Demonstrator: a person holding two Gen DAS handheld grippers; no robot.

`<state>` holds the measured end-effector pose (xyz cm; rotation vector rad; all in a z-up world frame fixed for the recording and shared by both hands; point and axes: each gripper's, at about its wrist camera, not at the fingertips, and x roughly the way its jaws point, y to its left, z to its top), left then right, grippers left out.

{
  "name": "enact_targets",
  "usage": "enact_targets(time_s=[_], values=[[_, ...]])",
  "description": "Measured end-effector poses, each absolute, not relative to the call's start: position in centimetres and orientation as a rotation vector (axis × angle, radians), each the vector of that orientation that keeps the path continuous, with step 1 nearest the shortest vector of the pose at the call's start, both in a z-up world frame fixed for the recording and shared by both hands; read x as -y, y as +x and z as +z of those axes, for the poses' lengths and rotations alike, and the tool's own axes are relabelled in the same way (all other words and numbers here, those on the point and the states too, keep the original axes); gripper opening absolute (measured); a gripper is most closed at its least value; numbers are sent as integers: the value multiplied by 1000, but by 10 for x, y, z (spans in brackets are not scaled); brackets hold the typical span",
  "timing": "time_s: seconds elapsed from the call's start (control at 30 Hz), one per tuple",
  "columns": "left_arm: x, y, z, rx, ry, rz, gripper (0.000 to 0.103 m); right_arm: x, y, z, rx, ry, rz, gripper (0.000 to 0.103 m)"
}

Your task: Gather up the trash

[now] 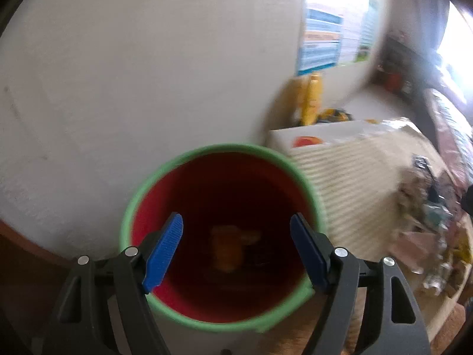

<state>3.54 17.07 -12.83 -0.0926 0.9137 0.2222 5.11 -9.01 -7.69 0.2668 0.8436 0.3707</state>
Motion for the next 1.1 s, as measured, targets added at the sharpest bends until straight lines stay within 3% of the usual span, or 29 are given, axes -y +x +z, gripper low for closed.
enact_targets(time_s=[0.23, 0.43, 0.87, 0.93, 1.1], values=[[-86, 45, -133, -990, -104, -60, 72, 173, 6, -78, -840, 254, 127, 69], [-1, 51, -149, -1044, 49, -239, 80, 219, -6, -94, -847, 368, 39, 70], [54, 90, -199, -1212, 118, -288, 88, 247, -31, -94, -814, 437, 26, 70], [51, 92, -204, -1226, 95, -284, 83, 251, -32, -96, -818, 448, 21, 70], [41, 91, -201, -1240, -20, -345, 45, 255, -33, -100, -830, 456, 12, 70]])
